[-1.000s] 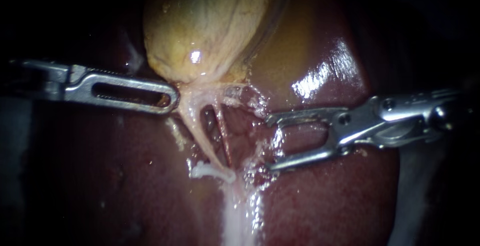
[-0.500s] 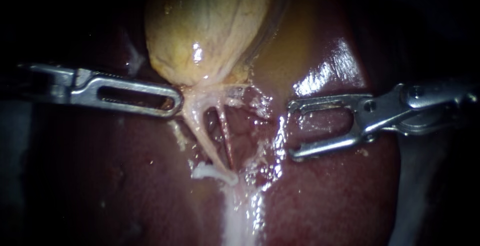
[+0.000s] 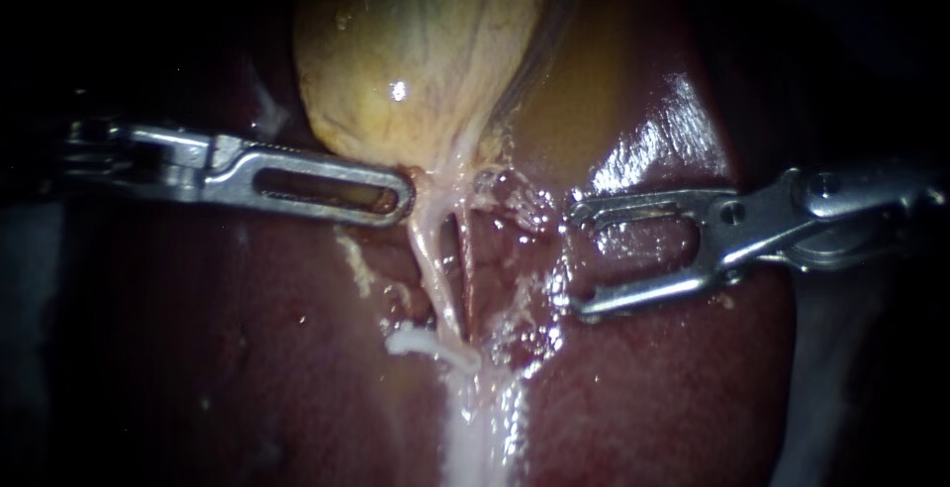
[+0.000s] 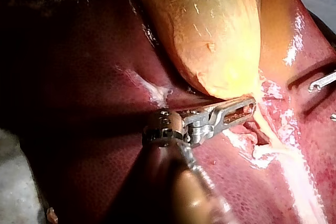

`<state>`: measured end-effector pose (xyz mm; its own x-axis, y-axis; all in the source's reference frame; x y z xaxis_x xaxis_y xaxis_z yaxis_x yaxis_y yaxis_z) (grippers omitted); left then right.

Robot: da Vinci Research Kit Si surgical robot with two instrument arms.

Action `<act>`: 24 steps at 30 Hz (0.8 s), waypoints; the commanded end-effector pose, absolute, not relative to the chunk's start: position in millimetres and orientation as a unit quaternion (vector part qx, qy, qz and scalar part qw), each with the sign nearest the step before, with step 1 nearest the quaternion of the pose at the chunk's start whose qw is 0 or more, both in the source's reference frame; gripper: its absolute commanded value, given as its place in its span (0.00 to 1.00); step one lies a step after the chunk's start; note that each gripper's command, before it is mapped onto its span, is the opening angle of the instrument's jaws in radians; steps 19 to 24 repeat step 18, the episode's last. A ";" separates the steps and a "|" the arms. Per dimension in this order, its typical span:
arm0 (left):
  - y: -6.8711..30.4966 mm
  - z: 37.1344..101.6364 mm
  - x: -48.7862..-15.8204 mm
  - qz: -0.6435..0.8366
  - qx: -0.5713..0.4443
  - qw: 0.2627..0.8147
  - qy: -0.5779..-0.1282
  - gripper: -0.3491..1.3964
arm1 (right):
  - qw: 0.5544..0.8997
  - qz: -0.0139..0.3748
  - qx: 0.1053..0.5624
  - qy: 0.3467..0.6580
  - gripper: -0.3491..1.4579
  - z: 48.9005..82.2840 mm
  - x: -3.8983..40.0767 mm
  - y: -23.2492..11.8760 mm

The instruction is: Going back first clip left tube

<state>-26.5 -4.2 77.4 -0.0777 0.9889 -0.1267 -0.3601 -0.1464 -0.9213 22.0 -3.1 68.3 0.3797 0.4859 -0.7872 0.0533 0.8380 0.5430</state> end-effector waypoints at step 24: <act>-4.4 77.6 -26.6 0.633 -0.417 0.534 -0.376 0.00 | 0.792 0.137 0.250 0.540 0.47 68.3 22.0 -3.1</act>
